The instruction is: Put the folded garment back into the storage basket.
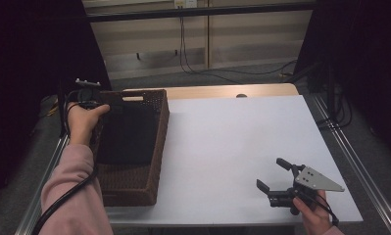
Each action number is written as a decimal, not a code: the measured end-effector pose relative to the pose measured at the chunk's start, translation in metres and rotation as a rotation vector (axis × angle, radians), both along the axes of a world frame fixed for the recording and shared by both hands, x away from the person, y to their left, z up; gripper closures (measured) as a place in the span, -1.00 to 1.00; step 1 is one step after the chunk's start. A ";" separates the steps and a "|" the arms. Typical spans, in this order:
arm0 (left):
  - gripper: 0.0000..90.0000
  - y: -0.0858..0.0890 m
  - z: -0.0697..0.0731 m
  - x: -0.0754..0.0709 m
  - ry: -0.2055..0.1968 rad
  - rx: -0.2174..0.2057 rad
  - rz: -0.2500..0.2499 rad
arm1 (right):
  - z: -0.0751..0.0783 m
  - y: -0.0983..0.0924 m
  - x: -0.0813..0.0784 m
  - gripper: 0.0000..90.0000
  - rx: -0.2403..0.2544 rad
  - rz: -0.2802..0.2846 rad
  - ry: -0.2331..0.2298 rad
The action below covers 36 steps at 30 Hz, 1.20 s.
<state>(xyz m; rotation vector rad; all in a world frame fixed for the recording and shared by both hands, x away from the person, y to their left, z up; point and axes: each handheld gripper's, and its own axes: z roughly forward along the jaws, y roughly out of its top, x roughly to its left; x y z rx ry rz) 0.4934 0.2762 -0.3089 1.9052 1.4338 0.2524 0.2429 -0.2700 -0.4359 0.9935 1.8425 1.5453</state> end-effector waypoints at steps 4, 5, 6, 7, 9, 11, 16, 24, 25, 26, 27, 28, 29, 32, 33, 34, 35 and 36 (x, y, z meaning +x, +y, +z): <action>0.64 0.003 -0.002 0.001 0.000 -0.001 0.004 | 0.000 0.000 0.000 -0.97 -0.002 0.001 0.000; 0.64 0.007 -0.001 0.002 0.020 0.044 -0.038 | -0.001 0.000 0.000 -0.97 -0.002 0.001 0.000; 0.64 0.007 -0.002 0.002 0.015 0.037 -0.028 | -0.001 0.000 0.001 -0.97 0.001 0.000 0.001; 0.64 0.008 -0.003 0.003 0.020 0.042 -0.037 | -0.001 0.000 0.001 -0.97 0.002 0.000 0.002; 0.64 0.009 -0.004 0.003 0.013 0.050 -0.037 | -0.001 0.000 0.001 -0.97 0.001 -0.001 0.005; 0.64 0.007 -0.005 0.003 0.012 0.023 -0.011 | -0.001 0.000 0.001 -0.97 -0.003 -0.002 0.004; 0.62 0.008 -0.006 0.004 -0.008 0.013 0.020 | -0.001 -0.001 0.001 -0.97 -0.005 -0.003 0.004; 0.58 0.019 -0.007 0.004 -0.018 0.062 0.013 | -0.002 -0.001 0.001 -0.97 -0.005 -0.005 0.005; 0.57 0.018 -0.008 0.004 -0.028 0.026 0.043 | -0.002 -0.001 0.001 -0.97 -0.006 -0.006 0.006; 0.54 0.022 -0.007 0.004 -0.022 0.069 0.009 | -0.002 -0.001 0.001 -0.97 -0.006 -0.007 0.007; 0.52 0.021 -0.008 0.004 -0.026 0.036 0.043 | -0.002 0.000 0.001 -0.97 -0.003 -0.007 0.009; 0.50 0.021 -0.009 0.004 -0.044 0.027 0.056 | -0.002 0.000 0.001 -0.97 -0.004 -0.006 0.007; 0.47 0.023 -0.009 0.004 -0.055 0.026 0.063 | -0.002 0.000 0.001 -0.97 -0.008 -0.009 0.007; 0.41 0.026 -0.007 0.003 -0.072 0.012 0.088 | -0.002 0.000 0.001 -0.97 -0.010 -0.007 0.007; 0.41 0.027 -0.005 0.002 -0.085 0.013 0.091 | -0.002 0.000 0.001 -0.97 -0.009 -0.007 0.010; 0.39 0.028 -0.004 0.001 -0.088 0.016 0.092 | -0.002 0.000 0.001 -0.97 -0.008 -0.008 0.011; 0.32 0.028 -0.003 0.001 -0.090 0.008 0.093 | -0.002 0.000 0.001 -0.97 -0.009 -0.008 0.009; 0.28 0.029 -0.002 0.001 -0.090 0.022 0.095 | -0.002 0.000 0.001 -0.97 -0.008 -0.008 0.009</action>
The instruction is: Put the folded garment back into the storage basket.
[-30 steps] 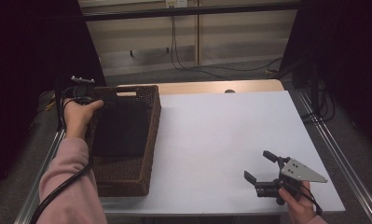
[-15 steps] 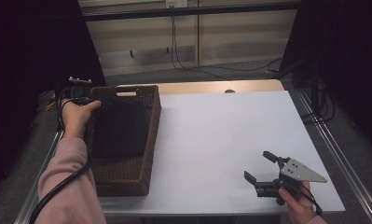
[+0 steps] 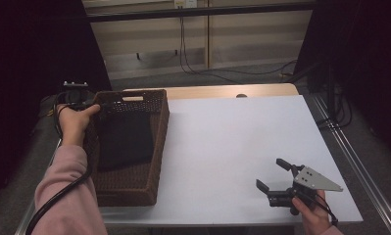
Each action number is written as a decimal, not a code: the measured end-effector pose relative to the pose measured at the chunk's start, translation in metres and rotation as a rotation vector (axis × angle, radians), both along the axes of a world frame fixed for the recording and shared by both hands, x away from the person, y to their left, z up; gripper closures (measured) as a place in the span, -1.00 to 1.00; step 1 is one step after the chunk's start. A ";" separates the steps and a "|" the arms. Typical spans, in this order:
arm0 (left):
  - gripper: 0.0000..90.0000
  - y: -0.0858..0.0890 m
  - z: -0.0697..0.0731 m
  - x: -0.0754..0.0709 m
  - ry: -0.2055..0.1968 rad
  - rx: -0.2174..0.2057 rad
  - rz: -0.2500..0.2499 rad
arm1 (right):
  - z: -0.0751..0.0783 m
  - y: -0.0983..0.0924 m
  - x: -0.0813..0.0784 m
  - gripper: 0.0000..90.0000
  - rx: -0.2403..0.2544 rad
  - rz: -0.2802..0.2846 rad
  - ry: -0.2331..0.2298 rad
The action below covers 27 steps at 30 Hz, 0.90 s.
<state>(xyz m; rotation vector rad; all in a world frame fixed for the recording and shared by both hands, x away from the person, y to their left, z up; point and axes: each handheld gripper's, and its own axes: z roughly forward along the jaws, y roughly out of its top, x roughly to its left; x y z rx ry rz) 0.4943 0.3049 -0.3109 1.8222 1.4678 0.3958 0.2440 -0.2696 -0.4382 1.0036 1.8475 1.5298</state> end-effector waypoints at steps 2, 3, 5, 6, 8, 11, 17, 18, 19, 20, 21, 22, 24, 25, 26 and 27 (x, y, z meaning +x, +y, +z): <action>0.26 0.000 0.002 -0.002 -0.002 -0.007 0.001 | 0.000 0.000 0.000 -0.97 -0.002 0.003 0.002; 0.24 0.000 0.003 -0.003 -0.011 -0.006 -0.003 | 0.000 0.001 0.000 -0.97 0.002 0.003 0.001; 0.14 -0.002 0.003 -0.005 -0.013 -0.022 -0.007 | 0.000 0.001 0.000 -0.97 0.003 0.004 0.000; 0.12 -0.003 0.003 -0.007 -0.017 -0.021 -0.003 | 0.000 0.001 0.000 -0.97 -0.001 0.005 -0.002; 0.03 -0.004 0.002 -0.010 -0.016 -0.038 -0.012 | 0.000 0.001 0.000 -0.97 -0.002 0.005 -0.003; -0.03 -0.005 0.001 -0.016 -0.034 -0.048 -0.014 | 0.000 0.001 0.000 -0.97 -0.007 0.004 -0.007; -0.16 -0.010 0.001 -0.027 -0.046 -0.073 -0.028 | 0.002 0.000 -0.002 -0.97 -0.005 -0.001 -0.012; -0.20 -0.011 0.001 -0.029 -0.047 -0.079 -0.030 | 0.002 0.000 -0.002 -0.97 -0.005 -0.002 -0.011; -0.21 -0.013 0.001 -0.031 -0.053 -0.082 -0.036 | 0.002 0.000 -0.002 -0.97 -0.005 -0.002 -0.011; -0.23 -0.014 0.001 -0.032 -0.058 -0.089 -0.038 | 0.002 0.000 -0.002 -0.97 -0.007 -0.004 -0.010; -0.26 -0.015 0.002 -0.033 -0.059 -0.086 -0.042 | 0.002 0.000 -0.002 -0.97 -0.007 -0.004 -0.011; -0.28 -0.016 0.002 -0.035 -0.070 -0.094 -0.046 | 0.002 0.000 -0.002 -0.97 -0.005 -0.001 -0.014; -0.31 -0.019 0.001 -0.038 -0.077 -0.096 -0.053 | 0.002 0.000 -0.002 -0.97 -0.002 -0.001 -0.014; -0.33 -0.021 0.001 -0.039 -0.081 -0.096 -0.053 | 0.002 0.000 -0.002 -0.97 -0.001 0.000 -0.013; -0.36 -0.022 0.001 -0.040 -0.089 -0.099 -0.060 | 0.002 0.000 -0.002 -0.97 -0.001 -0.001 -0.012; -0.37 -0.024 0.000 -0.042 -0.087 -0.106 -0.071 | 0.002 0.000 -0.002 -0.97 -0.001 0.000 -0.012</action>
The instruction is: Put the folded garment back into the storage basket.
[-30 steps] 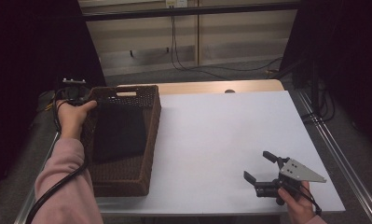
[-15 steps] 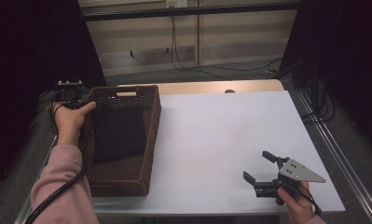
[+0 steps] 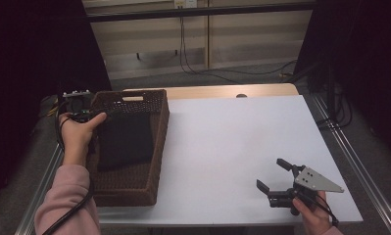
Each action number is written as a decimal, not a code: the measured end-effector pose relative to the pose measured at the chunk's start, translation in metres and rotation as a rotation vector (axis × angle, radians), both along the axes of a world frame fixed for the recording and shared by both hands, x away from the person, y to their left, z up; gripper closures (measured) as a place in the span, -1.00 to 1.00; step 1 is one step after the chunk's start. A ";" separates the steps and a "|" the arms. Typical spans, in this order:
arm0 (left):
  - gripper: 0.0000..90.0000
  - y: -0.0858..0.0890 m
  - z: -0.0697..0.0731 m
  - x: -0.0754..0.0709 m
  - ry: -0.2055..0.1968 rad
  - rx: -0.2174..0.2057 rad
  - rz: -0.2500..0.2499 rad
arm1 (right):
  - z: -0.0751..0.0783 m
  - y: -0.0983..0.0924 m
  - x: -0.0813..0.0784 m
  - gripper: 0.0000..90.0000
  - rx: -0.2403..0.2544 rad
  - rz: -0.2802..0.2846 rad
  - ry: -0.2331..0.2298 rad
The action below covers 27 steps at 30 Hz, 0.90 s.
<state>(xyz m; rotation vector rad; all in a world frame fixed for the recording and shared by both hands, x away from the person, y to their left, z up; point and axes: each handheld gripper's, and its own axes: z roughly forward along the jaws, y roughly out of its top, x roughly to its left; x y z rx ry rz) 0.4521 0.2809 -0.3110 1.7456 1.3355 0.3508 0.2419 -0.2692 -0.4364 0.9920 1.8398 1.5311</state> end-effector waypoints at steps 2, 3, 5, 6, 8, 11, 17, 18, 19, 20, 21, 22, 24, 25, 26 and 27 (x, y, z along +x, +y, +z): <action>-0.39 -0.004 -0.001 -0.003 -0.003 0.002 -0.008 | 0.000 0.000 0.000 -0.97 0.003 -0.001 0.000; -0.39 -0.004 -0.001 -0.003 -0.019 0.002 -0.017 | 0.000 0.000 0.000 -0.97 0.003 -0.001 0.000; -0.41 -0.008 -0.002 -0.006 -0.013 -0.002 -0.034 | 0.000 0.000 0.000 -0.97 0.004 0.000 0.000; -0.42 -0.010 -0.002 -0.007 -0.009 0.003 -0.033 | 0.000 0.000 0.000 -0.97 0.005 0.001 -0.001; -0.44 -0.012 -0.004 -0.009 -0.004 0.008 -0.050 | 0.001 0.000 0.000 -0.97 0.006 0.002 0.000; -0.48 -0.017 -0.008 -0.012 -0.017 0.007 -0.066 | 0.001 0.000 0.000 -0.97 0.005 0.001 0.000; -0.52 -0.024 -0.012 -0.020 -0.022 0.000 -0.094 | 0.001 0.000 0.000 -0.97 0.004 0.003 -0.003; -0.53 -0.025 -0.013 -0.021 -0.026 0.013 -0.104 | 0.001 0.000 0.000 -0.97 0.004 0.004 -0.003; -0.53 -0.026 -0.014 -0.023 -0.031 0.008 -0.106 | 0.001 0.000 0.000 -0.97 0.003 0.002 -0.002; -0.54 -0.028 -0.015 -0.024 -0.031 0.009 -0.109 | 0.001 0.000 0.000 -0.97 0.000 0.003 -0.004; -0.55 -0.029 -0.016 -0.025 -0.040 0.008 -0.113 | 0.001 0.000 0.000 -0.97 0.002 0.004 -0.003; -0.55 -0.031 -0.017 -0.026 -0.037 0.002 -0.119 | 0.001 0.000 0.000 -0.97 0.001 0.000 -0.001; -0.57 -0.033 -0.019 -0.028 -0.033 0.017 -0.136 | 0.001 0.000 0.000 -0.97 -0.001 0.002 -0.003; -0.58 -0.034 -0.020 -0.029 -0.037 0.013 -0.136 | 0.001 0.000 0.000 -0.97 -0.002 0.005 -0.002; -0.58 -0.035 -0.020 -0.031 -0.038 -0.001 -0.141 | 0.001 0.000 0.000 -0.97 -0.002 0.006 -0.003; -0.58 -0.036 -0.021 -0.031 -0.050 0.002 -0.143 | 0.001 0.000 0.000 -0.97 -0.001 0.007 -0.004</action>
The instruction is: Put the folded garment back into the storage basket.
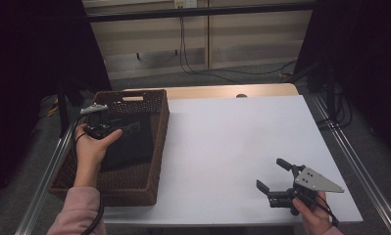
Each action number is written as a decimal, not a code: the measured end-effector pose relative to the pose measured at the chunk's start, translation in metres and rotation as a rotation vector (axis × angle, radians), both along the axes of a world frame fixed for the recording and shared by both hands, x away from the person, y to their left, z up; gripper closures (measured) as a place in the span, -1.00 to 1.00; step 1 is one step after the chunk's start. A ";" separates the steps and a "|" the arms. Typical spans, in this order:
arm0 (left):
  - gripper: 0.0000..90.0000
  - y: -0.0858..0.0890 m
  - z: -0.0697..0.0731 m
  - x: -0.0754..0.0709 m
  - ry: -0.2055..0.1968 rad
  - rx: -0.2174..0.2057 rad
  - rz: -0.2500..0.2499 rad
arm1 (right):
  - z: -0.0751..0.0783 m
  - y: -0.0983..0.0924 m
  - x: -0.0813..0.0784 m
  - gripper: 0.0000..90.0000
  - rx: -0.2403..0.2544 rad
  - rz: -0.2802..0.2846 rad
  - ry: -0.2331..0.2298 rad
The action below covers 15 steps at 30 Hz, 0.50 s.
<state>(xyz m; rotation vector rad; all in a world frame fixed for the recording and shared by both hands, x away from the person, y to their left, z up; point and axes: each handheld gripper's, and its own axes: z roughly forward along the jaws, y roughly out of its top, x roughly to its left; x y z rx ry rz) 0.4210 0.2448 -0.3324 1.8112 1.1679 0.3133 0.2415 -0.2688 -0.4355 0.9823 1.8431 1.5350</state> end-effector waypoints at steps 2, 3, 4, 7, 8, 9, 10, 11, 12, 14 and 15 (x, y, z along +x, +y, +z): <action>-0.59 -0.001 -0.002 -0.002 -0.001 -0.003 -0.008 | 0.000 0.000 0.000 -0.97 0.002 -0.003 0.002; -0.59 -0.002 -0.003 -0.003 0.008 0.006 -0.012 | 0.000 0.000 0.000 -0.97 0.002 -0.002 0.002; -0.59 -0.003 -0.004 -0.004 -0.005 -0.004 -0.010 | 0.000 0.000 0.000 -0.97 0.001 -0.002 0.001; -0.61 -0.004 -0.008 -0.006 0.002 -0.001 -0.019 | 0.000 0.000 0.000 -0.97 0.001 -0.001 -0.001; -0.61 -0.006 -0.008 -0.008 0.016 -0.015 -0.020 | 0.000 0.001 0.000 -0.97 0.001 -0.002 0.002; -0.61 -0.006 -0.009 -0.008 0.012 -0.015 -0.021 | 0.000 0.001 0.000 -0.97 0.001 -0.002 0.004; -0.62 -0.005 -0.009 -0.008 -0.006 0.001 -0.020 | 0.000 0.000 0.000 -0.97 0.000 -0.001 -0.001; -0.62 -0.006 -0.010 -0.010 0.012 -0.007 -0.025 | 0.000 0.001 0.000 -0.97 0.001 -0.001 0.001; -0.62 -0.007 -0.010 -0.011 0.003 -0.008 -0.021 | 0.000 0.001 0.000 -0.97 0.002 0.000 0.001; -0.63 -0.008 -0.012 -0.012 0.000 0.005 -0.029 | 0.000 0.001 0.000 -0.97 0.000 -0.004 0.001; -0.63 -0.008 -0.012 -0.013 0.000 0.005 -0.030 | 0.000 0.000 0.000 -0.97 -0.001 0.000 0.003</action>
